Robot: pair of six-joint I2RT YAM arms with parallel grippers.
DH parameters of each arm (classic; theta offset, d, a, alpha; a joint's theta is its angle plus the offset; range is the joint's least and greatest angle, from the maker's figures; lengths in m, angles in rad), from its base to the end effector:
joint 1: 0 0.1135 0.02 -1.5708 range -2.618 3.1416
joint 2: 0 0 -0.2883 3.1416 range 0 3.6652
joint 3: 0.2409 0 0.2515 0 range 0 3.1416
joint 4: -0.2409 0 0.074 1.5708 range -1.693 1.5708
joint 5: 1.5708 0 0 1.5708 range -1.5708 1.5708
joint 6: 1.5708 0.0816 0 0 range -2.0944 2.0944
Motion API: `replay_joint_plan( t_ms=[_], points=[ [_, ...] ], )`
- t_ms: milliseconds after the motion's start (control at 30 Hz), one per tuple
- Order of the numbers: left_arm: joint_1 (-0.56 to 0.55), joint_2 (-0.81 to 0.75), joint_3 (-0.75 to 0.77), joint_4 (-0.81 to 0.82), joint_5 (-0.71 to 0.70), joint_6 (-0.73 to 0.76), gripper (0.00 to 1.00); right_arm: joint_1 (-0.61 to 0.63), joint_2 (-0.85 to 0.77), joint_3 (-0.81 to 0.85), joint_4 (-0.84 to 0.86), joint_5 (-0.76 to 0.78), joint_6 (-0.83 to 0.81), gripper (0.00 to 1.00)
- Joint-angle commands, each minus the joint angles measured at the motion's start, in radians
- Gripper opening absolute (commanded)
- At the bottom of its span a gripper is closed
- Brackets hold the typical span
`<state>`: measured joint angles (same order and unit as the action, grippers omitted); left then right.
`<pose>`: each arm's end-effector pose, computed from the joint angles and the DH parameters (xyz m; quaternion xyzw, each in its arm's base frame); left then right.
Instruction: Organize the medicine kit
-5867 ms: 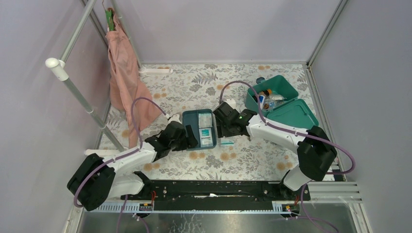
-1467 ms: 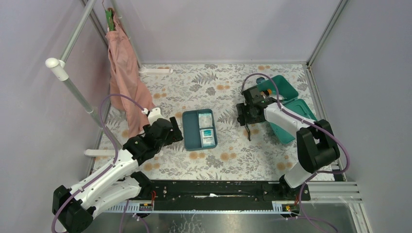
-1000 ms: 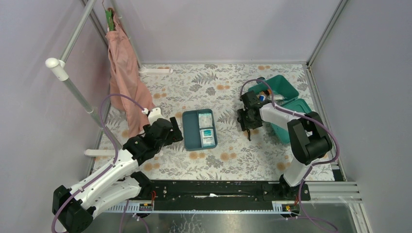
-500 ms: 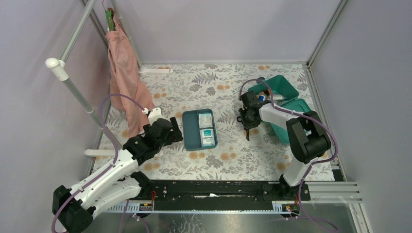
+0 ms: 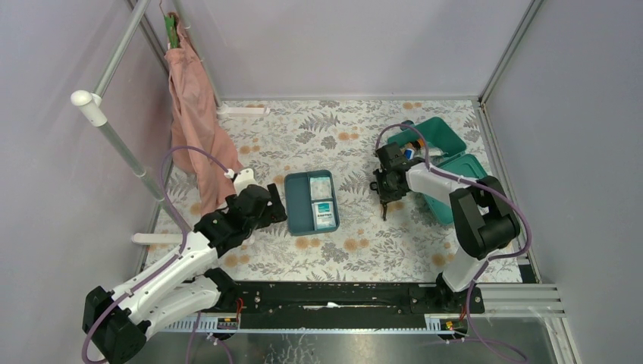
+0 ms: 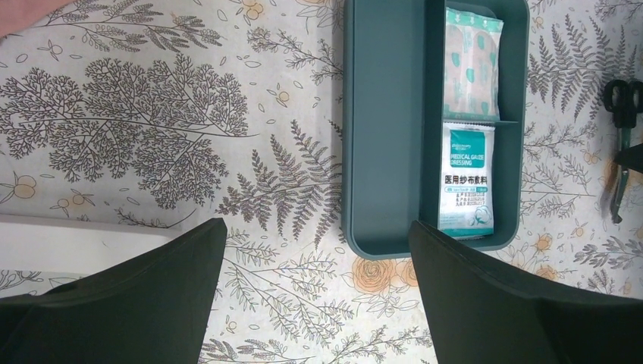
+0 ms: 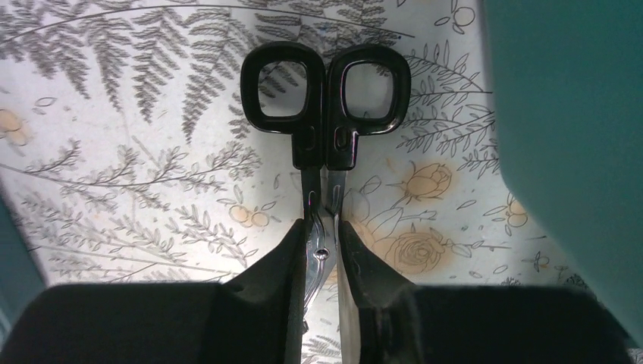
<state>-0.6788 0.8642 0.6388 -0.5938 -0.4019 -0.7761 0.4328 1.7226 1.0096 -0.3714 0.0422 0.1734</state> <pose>0.1649 -0.0920 0.2277 -0.1175 0.9069 -0.1005 0.3921 0.3285 0.1480 0.1466 -0.1205 0.9629 0.0523 0.2359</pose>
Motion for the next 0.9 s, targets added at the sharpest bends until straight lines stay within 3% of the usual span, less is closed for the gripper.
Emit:
replay_joint_plan(
  t_ms=[0,400,633,867],
  points=[
    [0.004,0.01,-0.005,0.035,0.015,-0.003,0.98,0.04,-0.09,0.028,-0.023,-0.019,0.06,0.11],
    [0.005,-0.026,0.045,-0.026,-0.021,0.01,0.98,0.216,-0.066,0.232,-0.115,0.064,0.168,0.1],
    [0.005,-0.069,0.151,-0.127,-0.111,0.046,0.99,0.385,0.079,0.433,-0.139,0.088,0.279,0.12],
    [0.005,-0.129,0.196,-0.197,-0.228,0.097,0.98,0.476,0.227,0.587,-0.13,0.076,0.336,0.12]
  ],
)
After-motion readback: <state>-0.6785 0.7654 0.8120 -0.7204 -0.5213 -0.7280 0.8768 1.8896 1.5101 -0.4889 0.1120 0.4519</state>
